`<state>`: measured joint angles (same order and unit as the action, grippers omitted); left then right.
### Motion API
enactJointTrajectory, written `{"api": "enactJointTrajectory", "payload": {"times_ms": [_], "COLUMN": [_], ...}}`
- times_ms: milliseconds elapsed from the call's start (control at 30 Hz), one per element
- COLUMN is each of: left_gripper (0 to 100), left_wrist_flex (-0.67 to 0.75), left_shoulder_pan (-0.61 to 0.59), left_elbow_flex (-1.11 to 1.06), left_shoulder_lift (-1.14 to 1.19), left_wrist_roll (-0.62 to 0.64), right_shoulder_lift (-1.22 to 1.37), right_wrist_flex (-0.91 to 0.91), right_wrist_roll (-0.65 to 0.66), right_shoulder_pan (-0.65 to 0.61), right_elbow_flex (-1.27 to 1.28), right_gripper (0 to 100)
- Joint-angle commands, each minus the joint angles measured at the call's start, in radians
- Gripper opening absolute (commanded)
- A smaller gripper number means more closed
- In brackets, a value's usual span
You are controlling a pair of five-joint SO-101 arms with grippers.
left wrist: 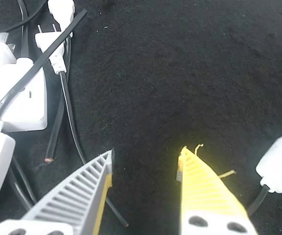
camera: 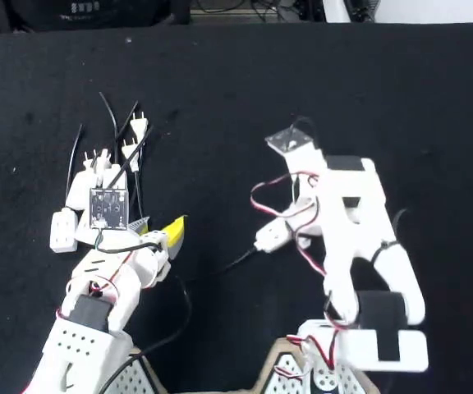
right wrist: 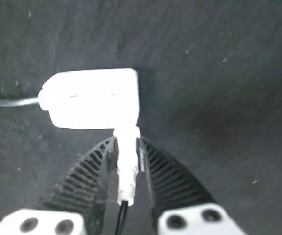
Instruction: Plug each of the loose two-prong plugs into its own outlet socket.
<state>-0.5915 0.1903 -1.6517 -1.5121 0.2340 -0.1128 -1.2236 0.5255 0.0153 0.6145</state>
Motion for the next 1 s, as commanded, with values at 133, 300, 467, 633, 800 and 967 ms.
{"api": "enactJointTrajectory", "payload": {"times_ms": [133,300,467,633,800,967], "left_gripper": [22,22,22,22,22,22], "left_wrist_flex": [-0.003,-0.003,-0.003,-0.003,-0.003,-0.003], "left_shoulder_pan": [-0.002,-0.002,-0.002,-0.004,-0.004,-0.004], "left_elbow_flex": [0.016,0.018,0.018,0.016,0.016,0.016], "left_shoulder_lift": [-0.009,-0.009,-0.009,-0.009,-0.009,-0.009], "left_wrist_roll": [-0.002,-0.002,-0.002,-0.002,-0.002,-0.002], "right_shoulder_lift": [0.082,0.101,0.137,0.168,0.196,0.288], "right_wrist_flex": [-0.107,-0.304,-0.316,-0.316,-0.330,-0.348], "right_wrist_roll": [0.006,0.006,0.008,0.043,0.046,0.081], "right_shoulder_pan": [0.017,-0.011,-0.091,-0.152,-0.147,-0.137], "right_elbow_flex": [-0.229,-0.414,-0.440,-0.449,-0.510,-0.604], "right_gripper": [1.0,1.0,1.0,1.0,1.0,1.0]}}
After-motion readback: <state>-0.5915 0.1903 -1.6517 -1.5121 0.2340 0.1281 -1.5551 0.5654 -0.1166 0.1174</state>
